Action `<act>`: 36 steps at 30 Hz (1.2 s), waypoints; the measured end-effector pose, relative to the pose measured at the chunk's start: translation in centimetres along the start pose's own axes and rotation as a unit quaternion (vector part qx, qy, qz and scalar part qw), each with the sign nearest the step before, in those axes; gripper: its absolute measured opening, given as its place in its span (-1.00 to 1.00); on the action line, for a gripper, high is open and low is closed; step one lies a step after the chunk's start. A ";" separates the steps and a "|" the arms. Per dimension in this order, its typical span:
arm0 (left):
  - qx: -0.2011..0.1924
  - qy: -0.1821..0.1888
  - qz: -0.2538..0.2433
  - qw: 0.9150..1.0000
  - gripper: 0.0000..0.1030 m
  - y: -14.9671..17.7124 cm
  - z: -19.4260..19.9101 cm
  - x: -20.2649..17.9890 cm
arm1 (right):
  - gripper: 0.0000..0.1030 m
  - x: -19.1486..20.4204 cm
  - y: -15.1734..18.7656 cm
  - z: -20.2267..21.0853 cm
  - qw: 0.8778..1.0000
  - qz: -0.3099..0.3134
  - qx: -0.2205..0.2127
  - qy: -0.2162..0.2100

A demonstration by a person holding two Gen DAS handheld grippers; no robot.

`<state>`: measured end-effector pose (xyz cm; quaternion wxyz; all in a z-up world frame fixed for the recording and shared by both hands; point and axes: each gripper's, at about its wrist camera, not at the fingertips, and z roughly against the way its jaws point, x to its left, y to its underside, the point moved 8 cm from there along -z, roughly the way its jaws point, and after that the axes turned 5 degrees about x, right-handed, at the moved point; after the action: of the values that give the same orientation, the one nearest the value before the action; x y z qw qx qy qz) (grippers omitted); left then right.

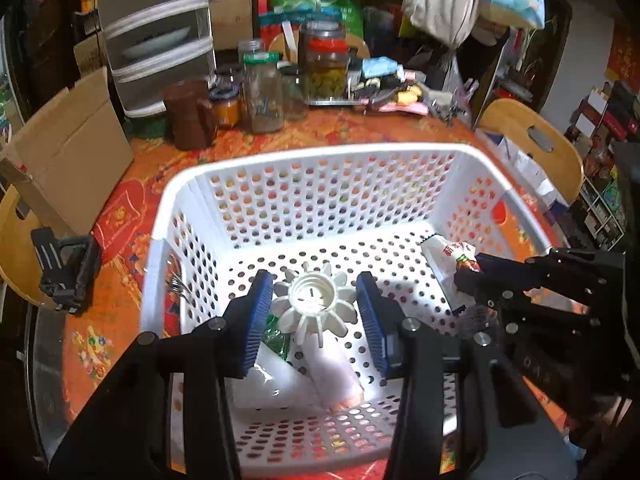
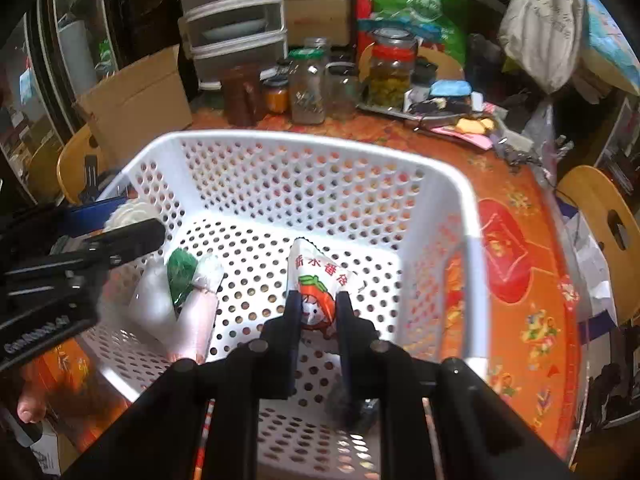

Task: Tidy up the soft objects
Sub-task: 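Carry the packet and ribbed piece into the basket and open both grippers, then withdraw both grippers up and away from the basket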

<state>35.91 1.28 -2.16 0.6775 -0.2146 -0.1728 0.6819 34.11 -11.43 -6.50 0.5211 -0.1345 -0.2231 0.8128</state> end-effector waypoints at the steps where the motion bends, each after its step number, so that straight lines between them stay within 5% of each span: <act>1: 0.005 -0.001 0.001 1.000 -0.20 0.2 -0.6 0.1 | -0.70 0.2 0.1 -0.4 1.000 0.003 0.005 0.002; 8: 0.015 0.003 -0.002 1.000 -0.20 0.9 -2.4 0.4 | -0.58 0.7 0.1 -1.3 1.000 0.006 0.006 -0.003; 12: 0.010 0.014 0.005 1.000 -0.17 1.1 -2.2 0.7 | -0.33 0.5 0.0 -0.9 1.000 0.005 -0.009 -0.019; 15: -0.004 0.016 -0.003 1.000 0.21 1.1 -1.6 0.6 | -0.08 0.2 0.1 -0.2 1.000 0.001 -0.023 -0.021; 17: -0.013 0.019 -0.003 1.000 0.57 1.2 -0.9 0.6 | 0.38 0.0 0.2 0.6 0.999 -0.004 -0.036 -0.023; 23: -0.038 0.022 -0.013 0.999 0.86 1.4 1.7 0.4 | 0.70 -0.4 0.7 3.1 0.998 -0.003 -0.061 -0.010; 29: -0.066 0.009 -0.017 0.998 1.00 2.5 5.4 1.1 | 0.97 -0.8 1.6 5.9 0.996 -0.012 -0.087 -0.012; 36: -0.096 0.000 -0.025 0.995 1.00 5.4 10.1 1.4 | 0.98 0.2 3.4 9.5 0.992 -0.014 -0.123 -0.004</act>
<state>25.96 3.08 3.49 0.6707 -0.2741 -0.2434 0.6449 27.08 -14.54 -0.01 0.5110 -0.1908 -0.3255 0.7723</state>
